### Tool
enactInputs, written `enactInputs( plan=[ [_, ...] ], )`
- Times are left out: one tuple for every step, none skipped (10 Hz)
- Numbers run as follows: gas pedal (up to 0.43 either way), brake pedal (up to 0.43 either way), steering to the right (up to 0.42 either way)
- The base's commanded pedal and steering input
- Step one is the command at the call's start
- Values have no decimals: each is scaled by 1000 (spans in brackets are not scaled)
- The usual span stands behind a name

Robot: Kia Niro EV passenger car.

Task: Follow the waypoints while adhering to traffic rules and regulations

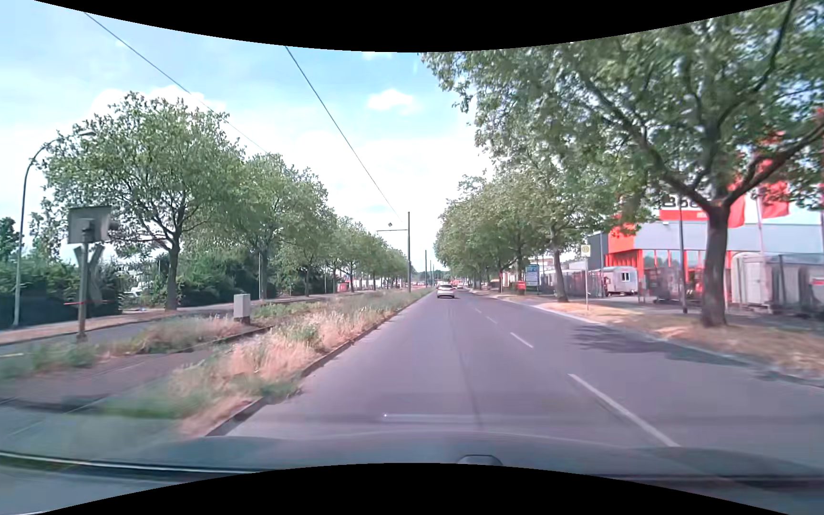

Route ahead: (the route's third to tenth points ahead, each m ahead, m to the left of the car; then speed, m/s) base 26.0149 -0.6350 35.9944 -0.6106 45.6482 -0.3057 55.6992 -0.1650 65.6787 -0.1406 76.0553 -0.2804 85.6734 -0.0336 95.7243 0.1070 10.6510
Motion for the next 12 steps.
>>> enactInputs(
  plan=[
    [118,0,-2],
    [118,0,-2],
    [118,0,-2],
    [118,0,-2],
    [118,0,-2],
    [118,0,-2],
    [118,0,-2],
    [118,0,-2],
    [118,0,-4],
    [118,0,-4],
    [118,0,-4],
    [118,0,-1]
  ],
)
